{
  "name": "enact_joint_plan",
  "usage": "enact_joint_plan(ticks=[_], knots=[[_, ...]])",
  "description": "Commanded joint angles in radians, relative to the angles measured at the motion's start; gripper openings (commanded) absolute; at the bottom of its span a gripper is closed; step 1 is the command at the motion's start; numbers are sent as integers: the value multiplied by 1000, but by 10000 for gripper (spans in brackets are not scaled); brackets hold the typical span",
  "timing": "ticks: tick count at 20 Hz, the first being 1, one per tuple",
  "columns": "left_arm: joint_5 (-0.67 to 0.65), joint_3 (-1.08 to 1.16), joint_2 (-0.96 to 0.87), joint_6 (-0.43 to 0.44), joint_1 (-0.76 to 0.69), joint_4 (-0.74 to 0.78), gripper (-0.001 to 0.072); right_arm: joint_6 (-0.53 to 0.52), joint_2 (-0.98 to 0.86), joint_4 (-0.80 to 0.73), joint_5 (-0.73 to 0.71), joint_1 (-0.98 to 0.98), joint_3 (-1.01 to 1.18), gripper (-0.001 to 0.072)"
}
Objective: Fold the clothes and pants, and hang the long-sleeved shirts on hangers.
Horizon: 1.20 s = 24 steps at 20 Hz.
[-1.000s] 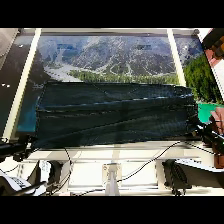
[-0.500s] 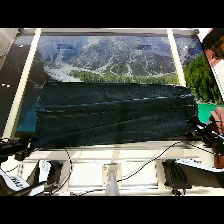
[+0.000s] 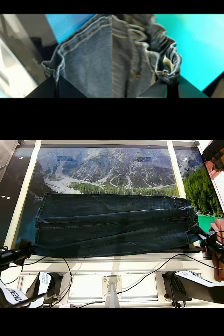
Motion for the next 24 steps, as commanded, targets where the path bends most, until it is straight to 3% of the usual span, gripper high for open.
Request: enact_joint_plan(ticks=[1, 3, 5, 8, 12, 15, 18, 24], knots=[[-14, 53, 0, 21, -3, -84, 29, 84, 140, 12, -12, 2, 5, 44], [-36, 120, 2, 51, -16, -123, 29, 179, 212, -81, -10, 43, 40, 43], [-54, 190, 11, 47, -49, -123, 27, 308, 273, -289, 8, 139, 110, 43], [-76, 298, 20, -15, -106, -96, 27, 503, 321, -627, 120, 312, 252, 43], [-130, 433, 19, -103, -205, 68, 26, 619, 321, -863, 316, 471, 455, 43], [-160, 523, 18, -176, -285, 217, 26, 623, 321, -937, 439, 518, 563, 43], [-159, 581, 16, -289, -387, 422, 25, 622, 314, -940, 441, 518, 602, 43], [-151, 684, -179, -373, -589, 451, 25, 622, 141, -910, 463, 620, 604, 43]])
